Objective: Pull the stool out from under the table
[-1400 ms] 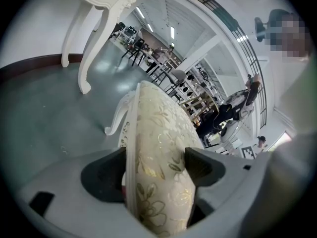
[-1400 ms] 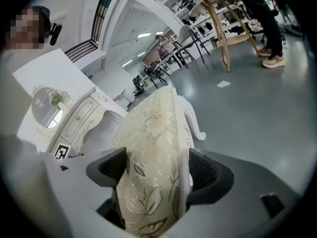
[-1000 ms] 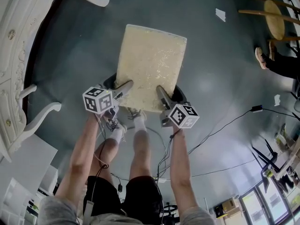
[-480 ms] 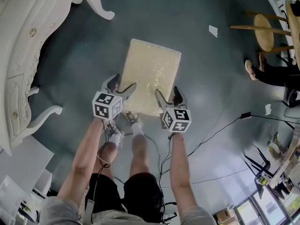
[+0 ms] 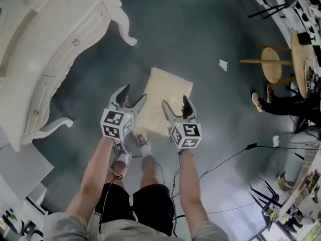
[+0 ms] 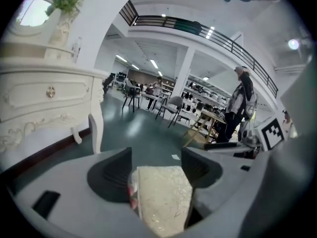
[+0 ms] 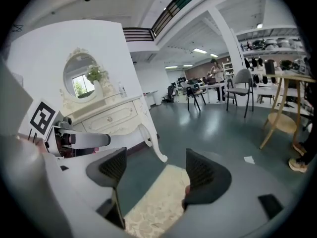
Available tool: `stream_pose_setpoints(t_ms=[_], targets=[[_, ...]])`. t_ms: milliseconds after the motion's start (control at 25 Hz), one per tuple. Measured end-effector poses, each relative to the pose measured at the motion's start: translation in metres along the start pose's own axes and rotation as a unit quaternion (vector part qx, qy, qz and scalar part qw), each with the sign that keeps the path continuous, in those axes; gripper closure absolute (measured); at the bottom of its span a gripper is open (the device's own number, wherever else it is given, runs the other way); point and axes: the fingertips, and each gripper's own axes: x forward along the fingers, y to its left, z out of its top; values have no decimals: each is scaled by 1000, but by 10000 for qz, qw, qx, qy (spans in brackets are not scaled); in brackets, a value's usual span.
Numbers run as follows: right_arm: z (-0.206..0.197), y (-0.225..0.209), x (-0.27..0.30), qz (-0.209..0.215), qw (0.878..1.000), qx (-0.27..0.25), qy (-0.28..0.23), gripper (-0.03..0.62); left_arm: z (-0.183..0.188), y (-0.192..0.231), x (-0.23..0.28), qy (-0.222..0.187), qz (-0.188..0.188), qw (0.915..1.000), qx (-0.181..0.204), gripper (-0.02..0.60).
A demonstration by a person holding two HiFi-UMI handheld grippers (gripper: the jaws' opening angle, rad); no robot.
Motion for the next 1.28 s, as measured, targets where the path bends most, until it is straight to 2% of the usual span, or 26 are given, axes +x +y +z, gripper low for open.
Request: stream_pose_setpoints(t_ms=[240, 440, 640, 800, 960, 1080, 1120, 1280], targets=[[95, 73, -7, 438, 9962, -608, -453, 206, 82, 17, -76, -594, 495, 9966, 276, 295], [154, 143, -9, 887, 9879, -1041, -728, 210, 132, 44, -146, -1097, 1064, 9880, 243, 328], [193, 214, -10, 1375, 9780, -1235, -966, 291, 160, 75, -217, -1458, 1727, 9739, 210, 344], [217, 276, -18, 1781, 9672, -1457, -1079, 329, 179, 93, -278, -1686, 2188, 9608, 226, 357], [238, 337, -33, 2168, 9528, -1720, -1247, 384, 194, 105, -342, -1849, 2712, 9441, 303, 378], [246, 378, -49, 2493, 9412, -1853, -1326, 435, 199, 106, -388, -1985, 3029, 9319, 197, 401], [248, 393, -53, 2620, 9367, -1890, -1350, 456, 200, 107, -403, -2036, 3145, 9270, 148, 409], [255, 449, -75, 3166, 9159, -2044, -1384, 474, 205, 103, -462, -2216, 3694, 9024, 107, 453]])
